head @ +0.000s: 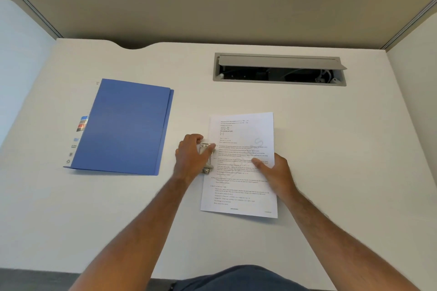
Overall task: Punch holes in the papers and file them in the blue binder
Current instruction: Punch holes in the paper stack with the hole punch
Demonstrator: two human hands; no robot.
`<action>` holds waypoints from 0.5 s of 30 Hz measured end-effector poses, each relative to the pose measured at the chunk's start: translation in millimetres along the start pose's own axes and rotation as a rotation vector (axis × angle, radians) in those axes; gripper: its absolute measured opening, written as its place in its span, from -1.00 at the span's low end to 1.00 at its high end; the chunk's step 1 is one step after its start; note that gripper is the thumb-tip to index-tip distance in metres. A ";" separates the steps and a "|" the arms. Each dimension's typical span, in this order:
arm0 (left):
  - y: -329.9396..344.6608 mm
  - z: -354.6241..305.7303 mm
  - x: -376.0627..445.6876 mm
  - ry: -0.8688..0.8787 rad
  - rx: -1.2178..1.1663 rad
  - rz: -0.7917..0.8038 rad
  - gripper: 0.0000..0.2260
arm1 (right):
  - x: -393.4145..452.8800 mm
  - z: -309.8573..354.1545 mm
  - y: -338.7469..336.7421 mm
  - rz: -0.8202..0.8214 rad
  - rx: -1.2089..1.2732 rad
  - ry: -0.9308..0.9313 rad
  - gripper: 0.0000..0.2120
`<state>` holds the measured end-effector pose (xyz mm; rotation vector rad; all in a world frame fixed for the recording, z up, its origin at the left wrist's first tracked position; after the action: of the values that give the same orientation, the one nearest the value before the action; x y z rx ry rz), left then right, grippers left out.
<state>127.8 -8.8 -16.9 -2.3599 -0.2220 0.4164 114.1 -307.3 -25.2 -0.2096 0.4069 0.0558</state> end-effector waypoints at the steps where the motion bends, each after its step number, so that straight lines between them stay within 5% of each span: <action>1: -0.2 1.1 -4.5 0.009 0.016 -0.002 -0.58 | -0.4 0.1 -0.2 0.001 0.003 0.000 -0.76; 15: -18.3 30.9 -55.4 0.009 -0.079 0.008 -0.64 | -31.6 -12.8 -25.7 -0.034 0.023 -0.002 -0.78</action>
<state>64.3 8.8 -12.7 -2.4403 -0.2284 0.4079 82.7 -335.6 -19.2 -0.1939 0.4019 0.0181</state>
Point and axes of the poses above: each hand's wrist, its own x-axis towards the middle knuckle, its own y-axis out of the palm, z = x × y, the point moved 8 cm from there along x, towards the middle knuckle
